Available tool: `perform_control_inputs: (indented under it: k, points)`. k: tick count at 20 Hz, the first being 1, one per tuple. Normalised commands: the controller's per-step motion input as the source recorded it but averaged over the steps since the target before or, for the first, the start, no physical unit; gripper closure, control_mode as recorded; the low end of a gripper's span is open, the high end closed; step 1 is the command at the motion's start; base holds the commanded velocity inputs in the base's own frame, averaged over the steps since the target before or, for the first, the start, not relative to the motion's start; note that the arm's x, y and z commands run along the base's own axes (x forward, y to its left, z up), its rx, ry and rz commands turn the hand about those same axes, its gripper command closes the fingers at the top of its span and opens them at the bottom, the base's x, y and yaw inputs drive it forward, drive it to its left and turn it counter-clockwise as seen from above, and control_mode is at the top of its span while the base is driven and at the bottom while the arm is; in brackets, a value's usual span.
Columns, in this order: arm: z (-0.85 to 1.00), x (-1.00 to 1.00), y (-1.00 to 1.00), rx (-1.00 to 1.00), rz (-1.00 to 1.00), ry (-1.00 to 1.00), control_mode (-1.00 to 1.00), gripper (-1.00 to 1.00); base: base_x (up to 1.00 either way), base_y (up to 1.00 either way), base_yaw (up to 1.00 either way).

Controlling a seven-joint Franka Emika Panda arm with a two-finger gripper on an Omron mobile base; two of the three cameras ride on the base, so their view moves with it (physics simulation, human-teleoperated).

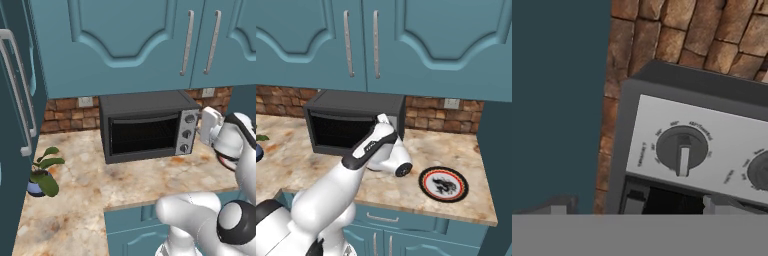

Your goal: Pull the toaster oven rack outwards. Pick up the baguette from the plate and place it on the toaster oven rack. Close the toaster oven door fully and set the temperature to the lowest setting.

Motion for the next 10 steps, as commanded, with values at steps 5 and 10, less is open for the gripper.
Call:
perform_control_inputs:
  k: [5, 10]
  points:
    - [-0.09, 0.15, 0.00, 0.00, -0.03, 0.00, -1.00, -1.00, 0.00, 0.00, 0.00]
    - [-0.11, 0.13, -0.03, 0.00, -0.03, 0.00, -1.00, -1.00, 0.00, 0.00, 0.00]
